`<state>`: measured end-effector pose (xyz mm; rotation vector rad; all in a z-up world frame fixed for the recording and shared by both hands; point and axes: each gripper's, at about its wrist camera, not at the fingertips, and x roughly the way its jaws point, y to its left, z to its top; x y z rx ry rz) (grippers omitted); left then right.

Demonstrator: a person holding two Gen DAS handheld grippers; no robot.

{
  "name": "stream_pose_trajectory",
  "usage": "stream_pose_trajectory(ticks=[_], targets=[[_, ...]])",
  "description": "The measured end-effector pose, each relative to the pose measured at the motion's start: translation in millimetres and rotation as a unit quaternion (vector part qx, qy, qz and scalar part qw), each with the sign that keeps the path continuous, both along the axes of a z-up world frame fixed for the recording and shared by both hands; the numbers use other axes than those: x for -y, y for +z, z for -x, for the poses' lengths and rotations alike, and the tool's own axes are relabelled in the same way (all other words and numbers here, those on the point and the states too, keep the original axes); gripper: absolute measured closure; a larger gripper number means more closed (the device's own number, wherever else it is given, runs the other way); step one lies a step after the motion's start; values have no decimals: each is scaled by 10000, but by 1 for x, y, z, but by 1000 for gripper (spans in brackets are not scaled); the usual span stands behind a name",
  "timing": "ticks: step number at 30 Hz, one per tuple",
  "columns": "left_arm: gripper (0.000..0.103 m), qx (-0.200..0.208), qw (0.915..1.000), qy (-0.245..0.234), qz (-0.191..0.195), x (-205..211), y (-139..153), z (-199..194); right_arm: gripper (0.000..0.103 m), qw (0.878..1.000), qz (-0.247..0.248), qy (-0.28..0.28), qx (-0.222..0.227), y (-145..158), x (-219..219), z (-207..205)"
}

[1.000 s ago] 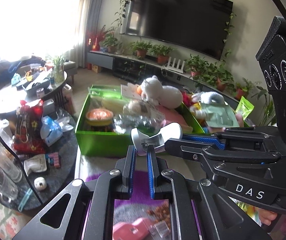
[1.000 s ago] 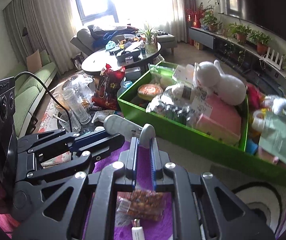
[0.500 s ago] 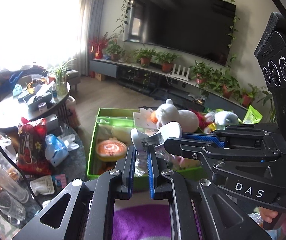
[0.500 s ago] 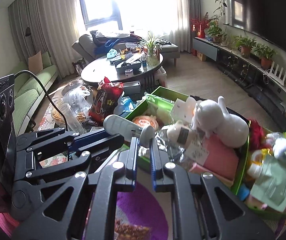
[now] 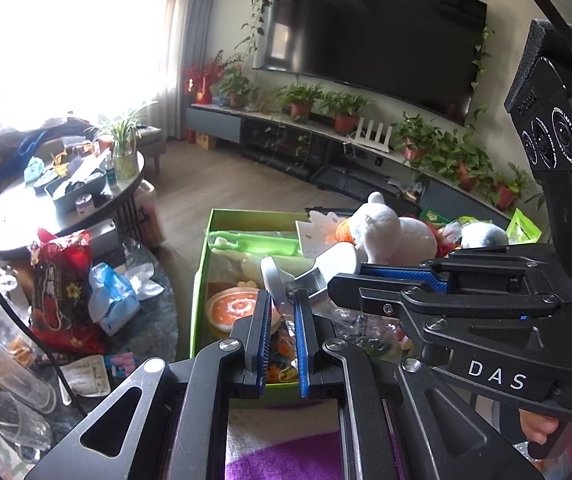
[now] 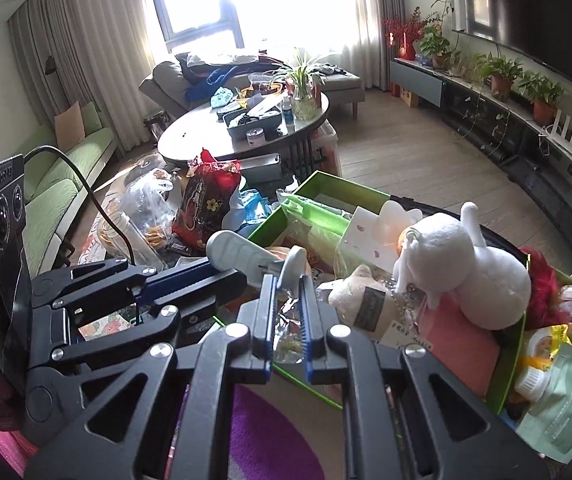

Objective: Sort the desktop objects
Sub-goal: 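Lower the white clipper into the green box and open the left tool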

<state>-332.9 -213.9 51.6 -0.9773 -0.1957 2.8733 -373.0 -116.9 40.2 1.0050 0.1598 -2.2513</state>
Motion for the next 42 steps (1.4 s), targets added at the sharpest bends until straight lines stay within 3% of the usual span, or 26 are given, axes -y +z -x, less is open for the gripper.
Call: stream_pose_trajectory(ticks=[15,42], targets=[[93,136,9998,108,56,6,-7,-8,90,9990,-93,29,434,-22,13,0],[93,143,9999,31,74,-3,1,-20,90,9995,-72,-19,295,-4,-2,-24]])
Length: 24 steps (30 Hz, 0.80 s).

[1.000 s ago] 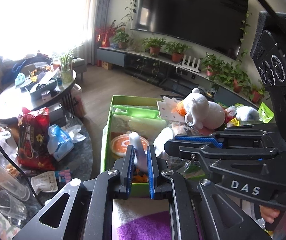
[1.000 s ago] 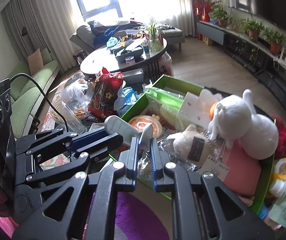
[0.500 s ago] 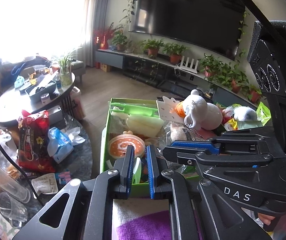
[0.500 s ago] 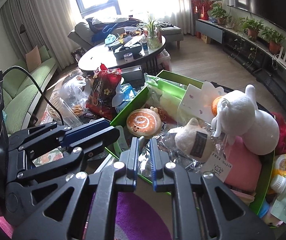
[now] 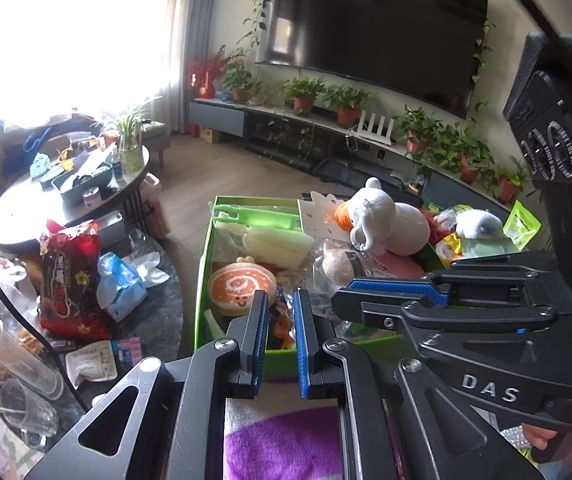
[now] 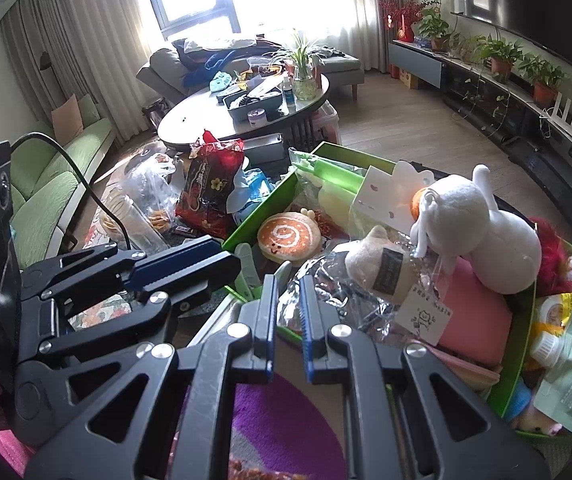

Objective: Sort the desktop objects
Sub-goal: 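Lower the white clipper into the green box and open the left tool, then move the open left tool back from the green box to the towel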

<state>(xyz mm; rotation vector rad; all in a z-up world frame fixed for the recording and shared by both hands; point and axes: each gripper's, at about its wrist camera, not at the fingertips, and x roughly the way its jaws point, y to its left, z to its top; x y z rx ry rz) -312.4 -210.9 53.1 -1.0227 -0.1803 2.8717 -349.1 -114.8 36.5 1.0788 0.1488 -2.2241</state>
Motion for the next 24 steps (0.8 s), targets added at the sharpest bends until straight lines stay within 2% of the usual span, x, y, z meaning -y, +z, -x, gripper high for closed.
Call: stream_pose_trajectory(ticks=[7,9,11,13,24], targets=[[92,31,10000,-72,6,-9,7,-20,90,9999,19,73,-74,10,-8,-23],[85,9,10000,-67,22,-10,9,-26,90,9999,23,82,-89,13,-10,-30],[71,-11,10000,-20,1,-10,9,-34,90,9999,24,80,-127,15,-14,-37],[65,9,10000,-18,-69,-9,9,-41,90,9999,38,92,-129,16,-17,-44],[65,-40,9997,-195,115,-36,16,-86,90,9998,166,114,-31,15,-40,-84]])
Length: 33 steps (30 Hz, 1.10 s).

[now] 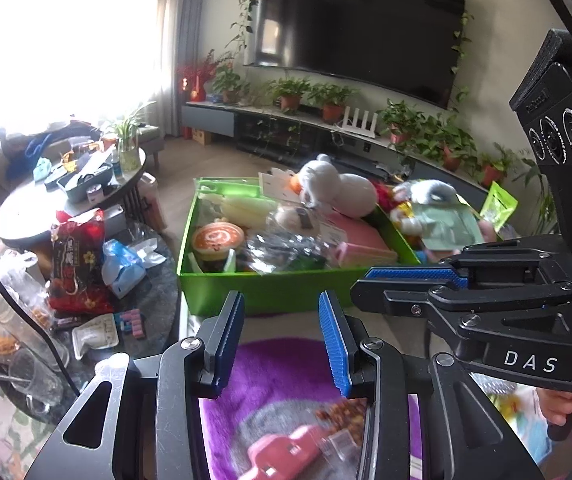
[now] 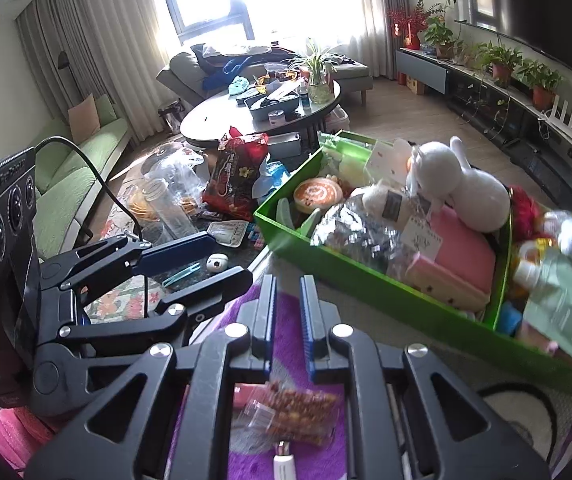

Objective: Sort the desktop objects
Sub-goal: 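Move the open left tool back from the green box to the towel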

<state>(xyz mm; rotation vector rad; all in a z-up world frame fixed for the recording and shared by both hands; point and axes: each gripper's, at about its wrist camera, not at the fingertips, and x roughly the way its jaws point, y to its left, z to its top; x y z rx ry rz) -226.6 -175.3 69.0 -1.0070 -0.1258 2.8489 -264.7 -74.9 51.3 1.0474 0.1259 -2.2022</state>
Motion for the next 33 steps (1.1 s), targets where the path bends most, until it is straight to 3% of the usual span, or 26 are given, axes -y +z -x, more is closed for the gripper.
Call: stream_pose_trajectory(ticks=[12,28,33], targets=[[64,-19,9996,-291,-69,-34,5,-39,84,9998,20,-155,100,-7,-41,-46],[64,351,9980,-426,-299,-65,-25,-68,84,9961,83,-467,741,-49,-88,-77],[64,413,9975,-440,-359,-70,-32,-70,76,9946,-52,-482,915,-63,-91,-83]])
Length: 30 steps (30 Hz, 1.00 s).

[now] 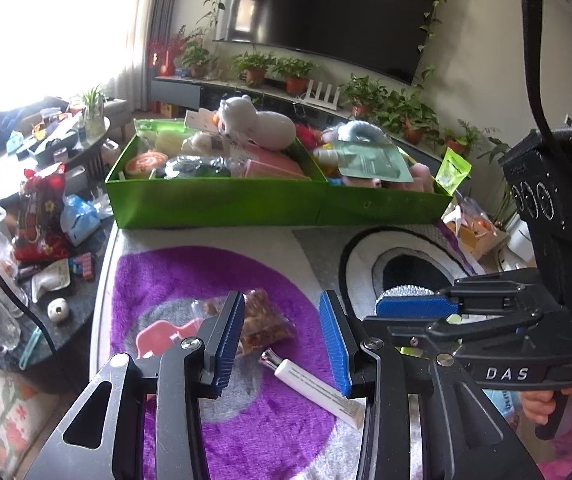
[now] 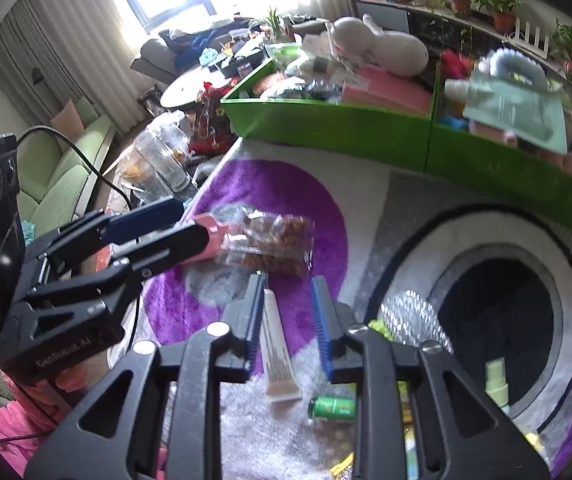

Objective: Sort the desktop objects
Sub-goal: 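Move the open left tool back from the green box to the towel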

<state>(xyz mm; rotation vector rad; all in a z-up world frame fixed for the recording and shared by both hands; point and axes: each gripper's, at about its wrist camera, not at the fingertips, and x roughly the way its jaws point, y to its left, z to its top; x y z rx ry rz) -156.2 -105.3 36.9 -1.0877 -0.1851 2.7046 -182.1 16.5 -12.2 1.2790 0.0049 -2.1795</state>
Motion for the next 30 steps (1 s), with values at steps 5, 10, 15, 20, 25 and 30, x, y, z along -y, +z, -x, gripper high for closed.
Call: stream_pose_trajectory(ticks=[5,10,15,20,25,30], targets=[[64,127,9999,37,-27,0,-11,0,76,9998,-16,2,198,-14,1,-2],[64,303,9995,39,3,0,-28,-2,75,9993,-134,66,353,-29,8,-5],[64,405,9991,117,-70,6,-39,-6,74,9983,-247,123,510,-45,18,-5],[64,399,9991,123,1,8,-45,-11,74,9977,-409,160,519,-55,27,-4],[64,418,9990,157,-1,13,-49,-13,73,9969,-508,166,576,-62,34,0],[64,440,9987,237,-82,21,-50,-15,69,9964,-528,204,637,-67,42,3]])
